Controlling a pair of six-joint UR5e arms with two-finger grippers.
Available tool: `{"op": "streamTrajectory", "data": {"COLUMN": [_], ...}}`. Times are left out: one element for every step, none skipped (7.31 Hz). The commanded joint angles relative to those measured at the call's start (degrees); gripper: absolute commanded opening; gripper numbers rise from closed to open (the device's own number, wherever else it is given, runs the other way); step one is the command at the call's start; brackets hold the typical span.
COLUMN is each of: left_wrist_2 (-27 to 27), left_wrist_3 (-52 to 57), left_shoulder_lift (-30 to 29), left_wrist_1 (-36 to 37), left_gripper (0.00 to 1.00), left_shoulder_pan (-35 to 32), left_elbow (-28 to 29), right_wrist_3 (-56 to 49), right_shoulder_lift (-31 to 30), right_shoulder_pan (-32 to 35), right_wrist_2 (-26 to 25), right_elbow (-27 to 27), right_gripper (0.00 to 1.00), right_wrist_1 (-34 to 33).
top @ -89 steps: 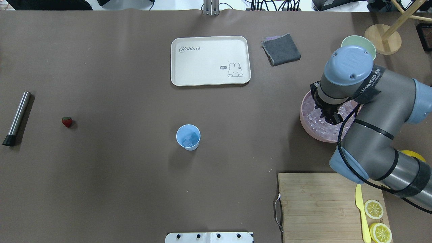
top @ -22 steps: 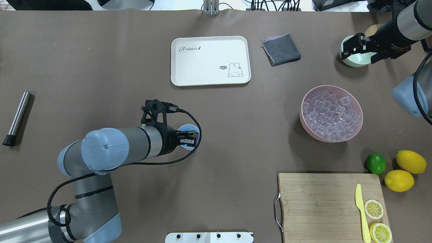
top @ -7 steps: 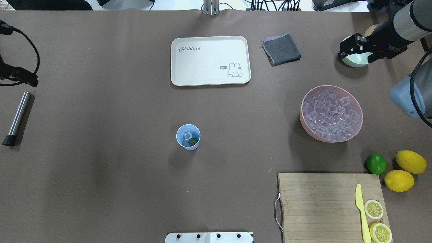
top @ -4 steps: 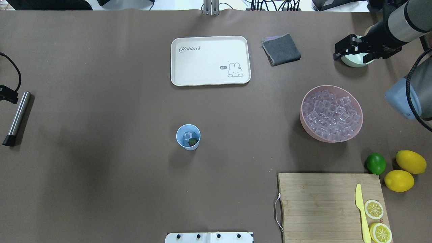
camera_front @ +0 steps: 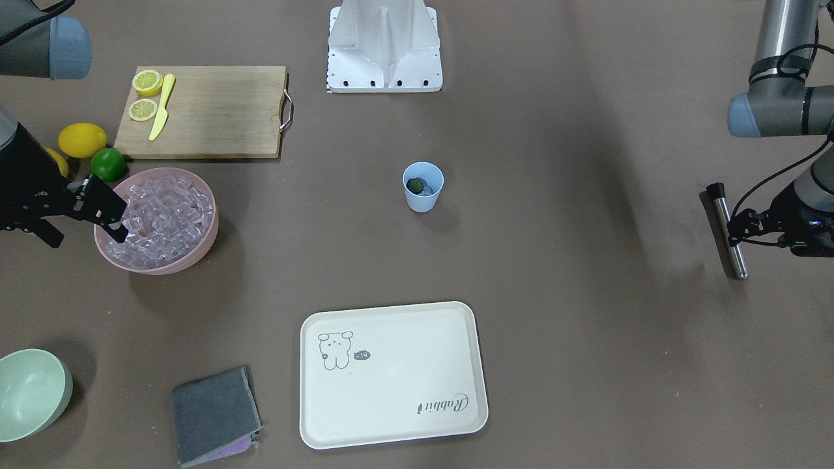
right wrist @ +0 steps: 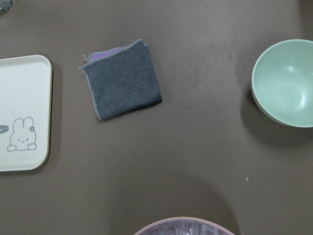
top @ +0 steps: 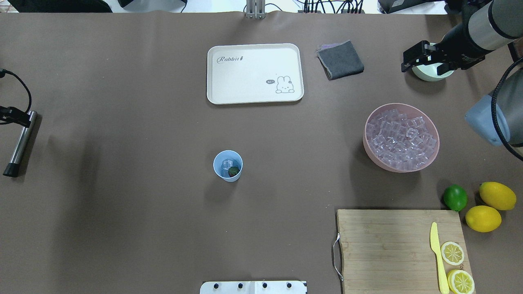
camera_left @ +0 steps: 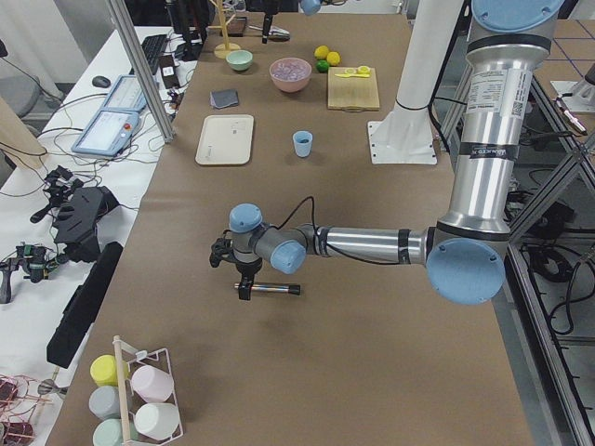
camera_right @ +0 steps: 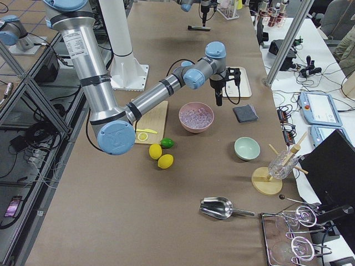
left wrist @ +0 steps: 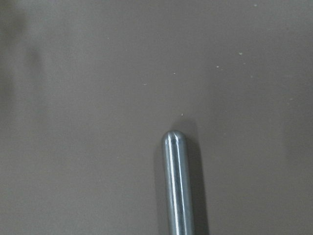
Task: Mash ice and strawberries in cup
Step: 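Grasp the metal pestle rod with the left gripper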
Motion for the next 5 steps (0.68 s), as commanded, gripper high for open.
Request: {"op": "streamTrajectory", "data": {"left_wrist_2": [-1.28,-1.28,-1.28,-1.28,-1.19], "left_wrist_3": [-0.49,-1.10,-1.20,-1.55,-2.85], "left_shoulder_lift": [-0.95,-1.21,-1.91,-1.92,-1.92], "left_wrist_1": [-0.63,-0.71,-0.98,-3.94,-5.53], "left_gripper": [0.97,0.97,0.97,0.97,0.97], "left_shoulder_pan": [0.00,0.09,0.17,0.35,0.61], "left_elbow": [1.78,2.22,3.27,5.10,6.08], "right_wrist_3": [-0.03,-0.03,0.06,0.06,0.06], "right_shoulder_lift": [0.02,-0.07,0.02,-0.07,-0.15], "right_shoulder_pan": [-0.01,-0.01,-0.09,-0.09,-0.09], "right_wrist_2": [0.00,-0.27,-0.27,-0.53,-0.71], "right_elbow": [0.14,0.49,0.58,0.93,1.10], "right_gripper": [1.00,1.00,1.00,1.00,1.00], "right_wrist_1": [0.00,0.00,-0.09,-0.09,-0.09]}}
